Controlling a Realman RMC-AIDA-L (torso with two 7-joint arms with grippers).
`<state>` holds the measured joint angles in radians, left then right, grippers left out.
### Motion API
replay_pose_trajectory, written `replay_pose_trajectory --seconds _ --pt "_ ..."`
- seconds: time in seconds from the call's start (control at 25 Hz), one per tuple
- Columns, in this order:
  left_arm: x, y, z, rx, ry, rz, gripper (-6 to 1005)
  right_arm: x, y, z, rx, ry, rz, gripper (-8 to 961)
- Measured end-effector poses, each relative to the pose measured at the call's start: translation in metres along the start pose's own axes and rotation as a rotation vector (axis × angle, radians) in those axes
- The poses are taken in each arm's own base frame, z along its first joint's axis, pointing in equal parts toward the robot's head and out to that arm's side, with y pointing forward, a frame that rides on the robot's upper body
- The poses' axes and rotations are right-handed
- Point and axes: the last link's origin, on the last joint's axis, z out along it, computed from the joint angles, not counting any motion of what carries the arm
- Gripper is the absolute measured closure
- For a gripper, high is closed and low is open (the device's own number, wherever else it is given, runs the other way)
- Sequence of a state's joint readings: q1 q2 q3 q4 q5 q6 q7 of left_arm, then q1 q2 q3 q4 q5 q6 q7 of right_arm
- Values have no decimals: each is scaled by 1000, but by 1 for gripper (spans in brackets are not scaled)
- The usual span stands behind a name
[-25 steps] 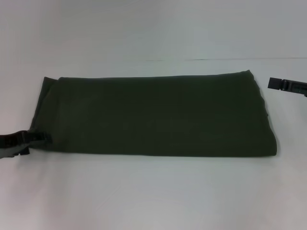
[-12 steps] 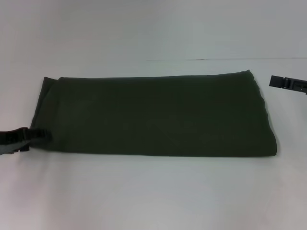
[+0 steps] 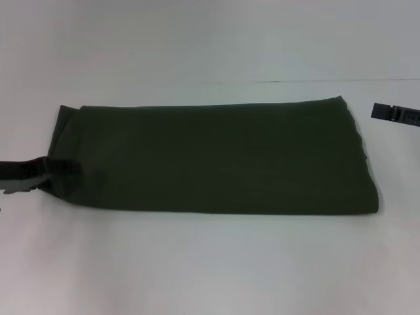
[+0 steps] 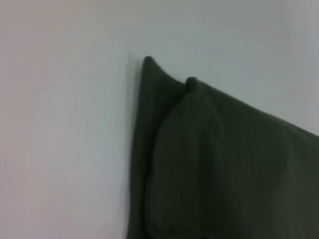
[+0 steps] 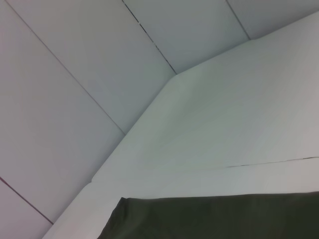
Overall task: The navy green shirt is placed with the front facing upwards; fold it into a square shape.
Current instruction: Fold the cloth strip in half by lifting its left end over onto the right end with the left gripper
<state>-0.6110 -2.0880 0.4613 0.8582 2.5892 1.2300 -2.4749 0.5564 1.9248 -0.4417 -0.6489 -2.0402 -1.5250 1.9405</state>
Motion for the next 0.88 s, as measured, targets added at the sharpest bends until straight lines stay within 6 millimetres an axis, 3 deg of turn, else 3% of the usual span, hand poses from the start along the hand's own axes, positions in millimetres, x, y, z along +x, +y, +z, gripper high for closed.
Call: replay_pose_trajectory --seconds 0.88 --pt "2 2 4 49 -7 62 248 1 -1 0 7 -2 0 37"
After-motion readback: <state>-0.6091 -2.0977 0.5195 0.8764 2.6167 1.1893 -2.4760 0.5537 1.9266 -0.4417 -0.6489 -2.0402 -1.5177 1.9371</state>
